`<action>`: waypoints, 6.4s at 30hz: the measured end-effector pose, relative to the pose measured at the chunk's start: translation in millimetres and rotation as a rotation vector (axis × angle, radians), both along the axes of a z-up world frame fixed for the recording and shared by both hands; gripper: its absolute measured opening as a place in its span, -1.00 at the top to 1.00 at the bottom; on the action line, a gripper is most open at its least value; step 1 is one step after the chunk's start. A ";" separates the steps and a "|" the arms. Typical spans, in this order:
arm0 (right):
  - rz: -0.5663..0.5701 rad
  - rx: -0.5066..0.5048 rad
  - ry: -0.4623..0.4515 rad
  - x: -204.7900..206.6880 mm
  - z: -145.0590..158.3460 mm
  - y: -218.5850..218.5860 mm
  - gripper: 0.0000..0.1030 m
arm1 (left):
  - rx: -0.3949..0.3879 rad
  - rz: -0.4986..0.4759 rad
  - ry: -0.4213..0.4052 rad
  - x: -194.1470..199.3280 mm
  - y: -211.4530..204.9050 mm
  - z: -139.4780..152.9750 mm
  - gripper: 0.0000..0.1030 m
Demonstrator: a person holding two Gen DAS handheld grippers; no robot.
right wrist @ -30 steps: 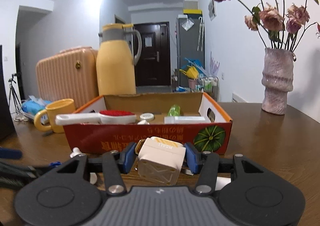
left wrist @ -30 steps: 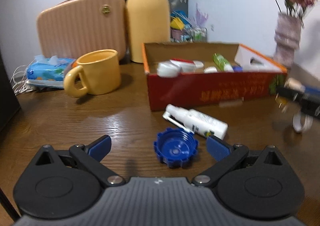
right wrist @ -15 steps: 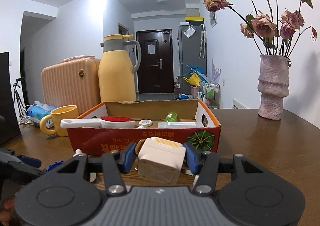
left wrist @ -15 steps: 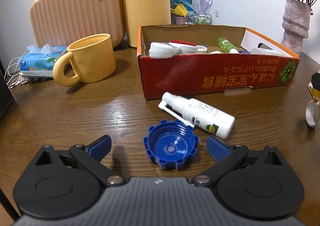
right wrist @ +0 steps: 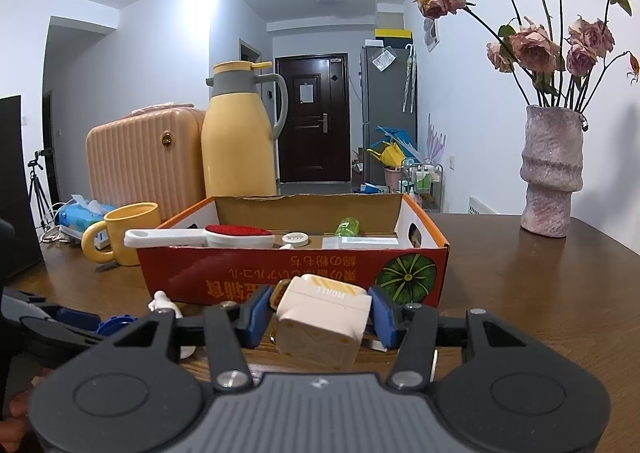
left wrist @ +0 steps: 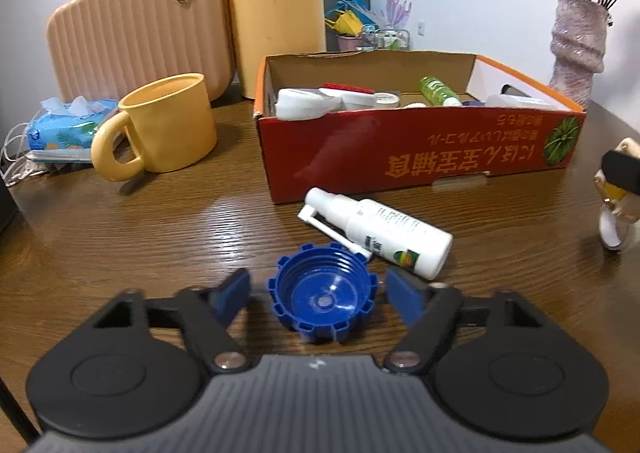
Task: Organize rigid objects
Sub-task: 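Grasp the blue ridged cap with the left gripper while the right gripper holds the white cube, then carry the blue cap in the left gripper and white cube in the right gripper over the box, then open the left gripper to drop the blue cap while the right gripper drops the white cube into the box, then withdraw both grippers from the box back toward the table items, then grasp the white tape roll with the right gripper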
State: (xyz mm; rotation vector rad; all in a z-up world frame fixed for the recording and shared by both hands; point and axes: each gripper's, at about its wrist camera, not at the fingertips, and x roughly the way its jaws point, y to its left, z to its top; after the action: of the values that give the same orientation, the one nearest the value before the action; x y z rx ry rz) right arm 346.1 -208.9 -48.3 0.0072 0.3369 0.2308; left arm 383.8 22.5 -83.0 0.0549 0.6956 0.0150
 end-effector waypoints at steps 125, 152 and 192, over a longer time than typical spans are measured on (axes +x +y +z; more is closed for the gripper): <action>-0.072 0.005 -0.031 183.4 21.7 10.9 -1.00 | -0.084 0.200 -0.250 144.9 -26.5 79.2 -1.00; -0.070 -0.061 -0.023 146.5 28.2 -0.5 -1.00 | -0.079 0.195 -0.273 105.3 -10.8 76.7 -1.00; -0.091 -0.062 0.088 -6.1 -14.7 -47.2 -1.00 | -0.052 0.051 -0.201 -47.1 17.6 42.5 -1.00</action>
State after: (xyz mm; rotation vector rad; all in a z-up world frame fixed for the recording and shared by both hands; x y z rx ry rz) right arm 340.0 -256.1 -63.0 -0.0283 0.4303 0.1298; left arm 336.8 40.1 -40.5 -0.0139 0.4962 0.0510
